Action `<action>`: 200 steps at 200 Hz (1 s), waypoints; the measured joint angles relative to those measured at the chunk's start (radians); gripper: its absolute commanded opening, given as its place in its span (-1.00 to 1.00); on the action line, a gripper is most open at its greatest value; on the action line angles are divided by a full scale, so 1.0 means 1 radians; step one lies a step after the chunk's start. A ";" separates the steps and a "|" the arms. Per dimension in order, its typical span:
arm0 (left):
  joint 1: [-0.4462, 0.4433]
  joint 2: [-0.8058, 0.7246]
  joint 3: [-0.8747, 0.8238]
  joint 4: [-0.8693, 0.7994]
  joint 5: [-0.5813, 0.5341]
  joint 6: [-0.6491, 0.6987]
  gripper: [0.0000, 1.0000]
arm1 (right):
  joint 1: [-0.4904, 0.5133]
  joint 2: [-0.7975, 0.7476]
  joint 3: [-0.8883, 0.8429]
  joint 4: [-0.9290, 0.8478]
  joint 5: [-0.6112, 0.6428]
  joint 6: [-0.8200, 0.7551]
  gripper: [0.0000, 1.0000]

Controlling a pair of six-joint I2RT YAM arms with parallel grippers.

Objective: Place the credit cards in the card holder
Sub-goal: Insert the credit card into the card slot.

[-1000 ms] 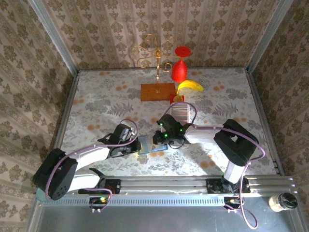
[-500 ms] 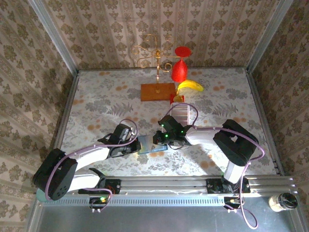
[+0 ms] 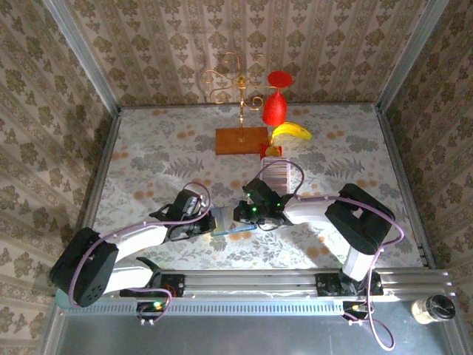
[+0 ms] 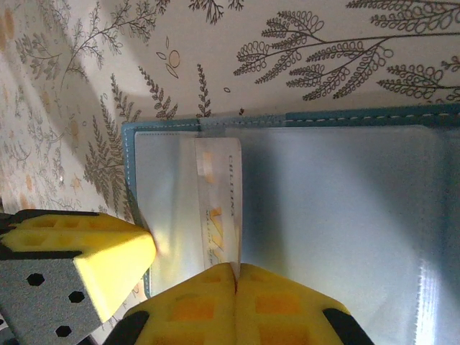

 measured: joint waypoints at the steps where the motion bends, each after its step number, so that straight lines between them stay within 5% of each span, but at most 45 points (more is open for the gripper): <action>1: 0.000 0.000 0.000 0.000 0.000 0.000 -1.00 | 0.000 0.000 0.000 0.001 0.000 0.000 -1.00; 35: 0.000 -0.009 -0.001 -0.012 -0.010 0.000 -0.99 | 0.013 0.006 -0.006 0.037 0.000 0.025 -1.00; 53: 0.000 -0.013 -0.001 -0.016 -0.013 0.000 -0.99 | 0.024 0.007 -0.001 0.035 0.008 0.025 -0.55; 64: 0.000 -0.016 -0.003 -0.018 -0.014 0.000 -0.98 | 0.033 0.010 0.010 0.004 0.018 0.022 -0.44; 200: 0.002 -0.197 -0.020 -0.122 -0.057 0.008 -0.57 | 0.070 0.021 0.110 -0.223 0.114 -0.062 -0.52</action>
